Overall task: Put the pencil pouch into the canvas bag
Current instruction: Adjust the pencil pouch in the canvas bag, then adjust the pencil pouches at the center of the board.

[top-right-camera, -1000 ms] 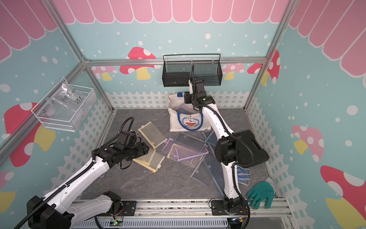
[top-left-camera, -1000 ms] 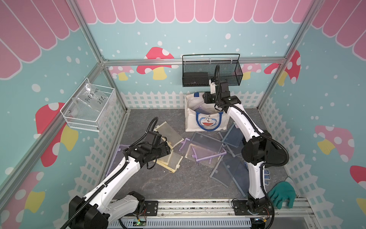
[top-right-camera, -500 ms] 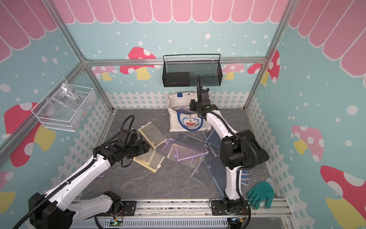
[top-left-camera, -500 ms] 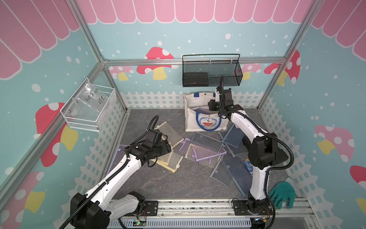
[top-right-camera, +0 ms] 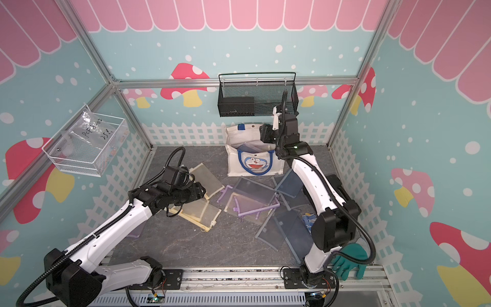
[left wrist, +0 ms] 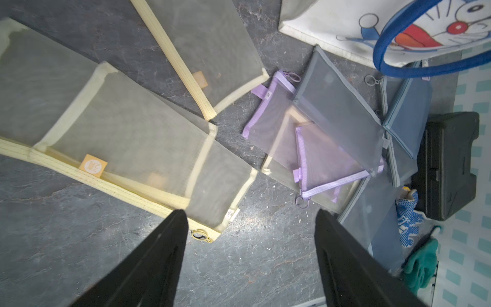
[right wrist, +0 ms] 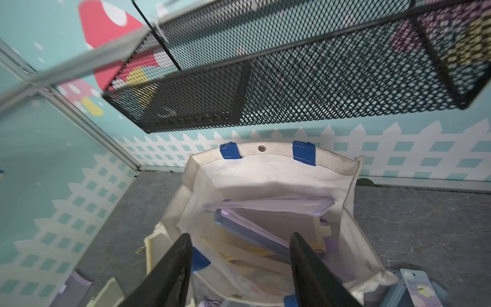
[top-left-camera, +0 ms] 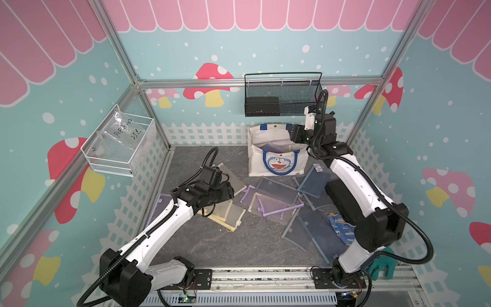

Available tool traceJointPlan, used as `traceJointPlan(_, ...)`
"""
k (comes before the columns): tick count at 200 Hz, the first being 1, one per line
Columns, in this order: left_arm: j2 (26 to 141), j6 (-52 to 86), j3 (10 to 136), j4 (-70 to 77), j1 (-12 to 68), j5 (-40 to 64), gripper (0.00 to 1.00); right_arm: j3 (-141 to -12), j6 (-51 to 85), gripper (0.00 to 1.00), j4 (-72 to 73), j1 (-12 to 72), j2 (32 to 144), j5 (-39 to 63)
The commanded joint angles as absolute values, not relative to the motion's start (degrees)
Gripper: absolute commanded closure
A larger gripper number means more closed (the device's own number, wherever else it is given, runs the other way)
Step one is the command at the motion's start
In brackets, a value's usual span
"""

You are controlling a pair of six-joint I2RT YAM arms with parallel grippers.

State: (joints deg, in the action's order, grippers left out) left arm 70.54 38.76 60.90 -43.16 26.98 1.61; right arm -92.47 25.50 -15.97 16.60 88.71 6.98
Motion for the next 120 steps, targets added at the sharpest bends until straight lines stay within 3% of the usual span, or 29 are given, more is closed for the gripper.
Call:
traceJointPlan(1, 72.4, 38.7, 62.3, -42.4, 29.3, 4.9, 0.23, -82.1, 23.6, 0.37, -20.4, 17.1, 82.8, 13.9)
traceJointPlan(53, 79.4, 43.6, 58.4, -34.7, 35.8, 14.0, 0.23, -53.8, 24.2, 0.37, -20.9, 18.2, 70.1, 24.4)
traceJointPlan(120, 90.6, 51.6, 56.3, -16.3, 38.6, 18.0, 0.27, -35.5, 38.4, 0.36, -10.1, 18.2, 63.2, 21.4)
